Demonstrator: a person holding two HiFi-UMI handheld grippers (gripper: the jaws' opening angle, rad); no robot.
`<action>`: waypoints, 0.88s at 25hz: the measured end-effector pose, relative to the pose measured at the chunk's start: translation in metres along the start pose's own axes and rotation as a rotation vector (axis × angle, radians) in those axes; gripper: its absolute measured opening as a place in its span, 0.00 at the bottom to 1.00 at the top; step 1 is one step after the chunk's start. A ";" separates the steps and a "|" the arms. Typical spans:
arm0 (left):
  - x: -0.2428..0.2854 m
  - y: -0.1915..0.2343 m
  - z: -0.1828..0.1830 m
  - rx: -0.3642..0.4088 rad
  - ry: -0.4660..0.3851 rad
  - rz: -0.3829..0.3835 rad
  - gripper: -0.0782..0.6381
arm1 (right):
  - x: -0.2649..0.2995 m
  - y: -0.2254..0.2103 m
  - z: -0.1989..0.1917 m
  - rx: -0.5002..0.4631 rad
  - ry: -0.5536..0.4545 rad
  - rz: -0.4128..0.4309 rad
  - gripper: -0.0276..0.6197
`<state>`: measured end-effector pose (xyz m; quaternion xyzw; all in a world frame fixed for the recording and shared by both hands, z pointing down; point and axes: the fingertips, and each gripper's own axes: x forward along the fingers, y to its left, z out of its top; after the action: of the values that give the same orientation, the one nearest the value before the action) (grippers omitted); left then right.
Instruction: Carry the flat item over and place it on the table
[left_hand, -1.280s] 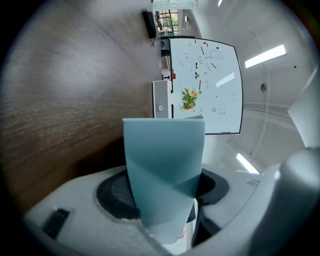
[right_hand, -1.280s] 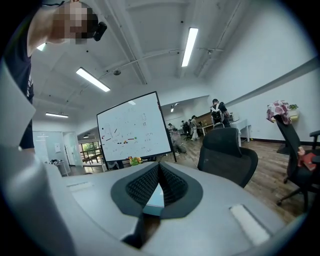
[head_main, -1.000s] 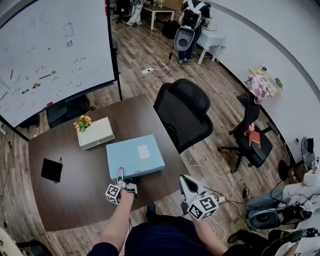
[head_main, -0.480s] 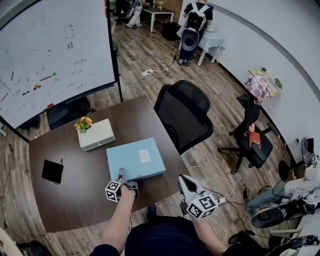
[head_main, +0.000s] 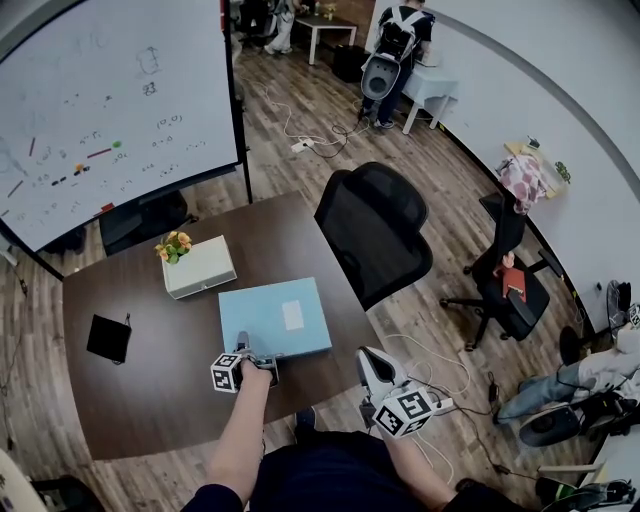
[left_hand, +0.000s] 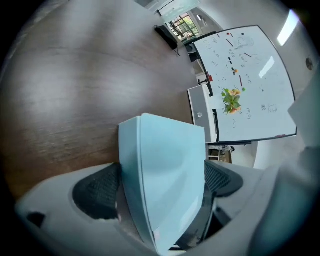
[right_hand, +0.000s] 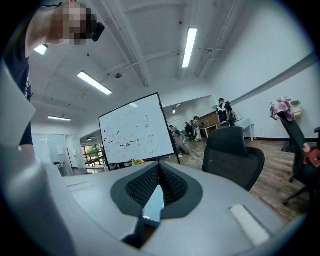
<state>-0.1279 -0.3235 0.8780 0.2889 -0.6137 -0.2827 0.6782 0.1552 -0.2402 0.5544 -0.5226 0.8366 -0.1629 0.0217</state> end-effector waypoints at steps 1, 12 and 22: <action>-0.001 -0.003 0.000 0.024 -0.007 0.019 0.84 | 0.000 -0.001 0.001 -0.001 -0.001 0.002 0.06; -0.031 -0.044 -0.018 -0.047 0.030 -0.057 0.87 | 0.015 0.007 0.001 0.014 0.000 0.039 0.06; -0.063 -0.183 -0.039 0.022 0.102 -0.522 0.87 | 0.022 0.011 0.001 0.021 -0.014 0.059 0.06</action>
<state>-0.0995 -0.3982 0.6979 0.4585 -0.4863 -0.4268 0.6092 0.1359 -0.2550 0.5531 -0.4986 0.8497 -0.1673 0.0379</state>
